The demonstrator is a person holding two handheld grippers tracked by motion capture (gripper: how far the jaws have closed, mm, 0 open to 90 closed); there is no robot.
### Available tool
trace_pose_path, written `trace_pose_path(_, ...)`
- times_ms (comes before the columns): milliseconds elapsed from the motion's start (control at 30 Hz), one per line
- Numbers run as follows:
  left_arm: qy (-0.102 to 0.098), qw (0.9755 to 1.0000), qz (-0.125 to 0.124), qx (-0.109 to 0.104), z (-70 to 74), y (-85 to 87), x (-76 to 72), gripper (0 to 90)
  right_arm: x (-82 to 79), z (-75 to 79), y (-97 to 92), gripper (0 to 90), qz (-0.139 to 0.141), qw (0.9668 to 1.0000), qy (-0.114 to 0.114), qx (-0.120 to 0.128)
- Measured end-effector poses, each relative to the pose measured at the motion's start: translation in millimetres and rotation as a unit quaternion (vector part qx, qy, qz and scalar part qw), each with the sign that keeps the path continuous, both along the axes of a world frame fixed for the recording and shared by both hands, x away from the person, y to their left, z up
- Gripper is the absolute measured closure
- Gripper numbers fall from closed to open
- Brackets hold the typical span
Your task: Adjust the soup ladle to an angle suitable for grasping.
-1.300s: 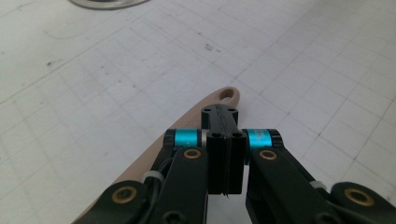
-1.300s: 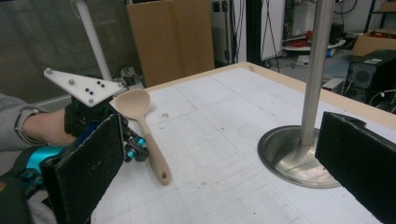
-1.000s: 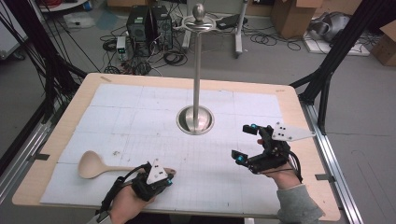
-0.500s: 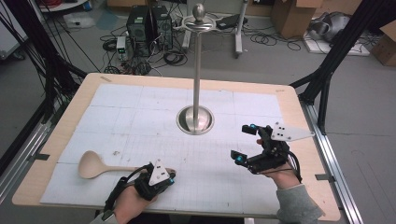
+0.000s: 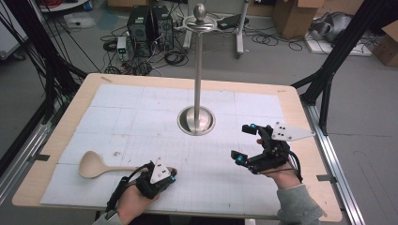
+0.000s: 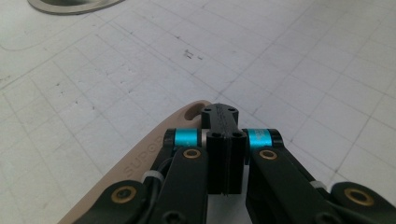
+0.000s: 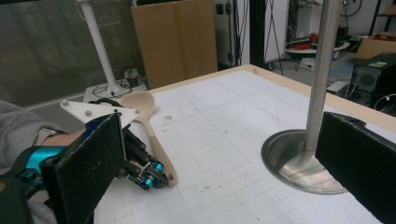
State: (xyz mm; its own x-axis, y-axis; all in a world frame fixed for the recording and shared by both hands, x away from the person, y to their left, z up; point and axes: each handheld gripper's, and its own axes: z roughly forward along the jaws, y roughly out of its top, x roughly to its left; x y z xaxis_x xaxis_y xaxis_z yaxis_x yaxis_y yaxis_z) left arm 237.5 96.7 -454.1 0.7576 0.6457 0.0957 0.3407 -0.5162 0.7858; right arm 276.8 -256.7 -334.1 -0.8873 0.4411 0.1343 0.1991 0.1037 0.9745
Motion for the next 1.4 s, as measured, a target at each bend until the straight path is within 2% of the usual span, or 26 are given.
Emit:
trace_pose_path(200,0.009,0.9999,0.003,-0.007,0.4,2.1,5.9,89.8,0.0,0.1,-0.6,0.4,-0.001,1.0,0.001,0.0)
trace_pose_path(467,0.018,0.9992,0.031,-0.019,0.4,6.3,18.3,89.8,-1.1,0.5,-2.4,0.4,-0.003,1.0,-0.001,0.002)
trace_pose_path(1000,0.01,0.9987,0.048,-0.014,0.4,8.5,31.8,89.9,-1.3,0.8,-3.1,0.4,-0.004,1.0,-0.001,0.002)
trace_pose_path(1400,0.01,0.9966,0.08,-0.017,0.6,13.5,47.0,89.8,-1.3,0.7,-3.1,0.4,-0.003,1.0,-0.001,0.001)
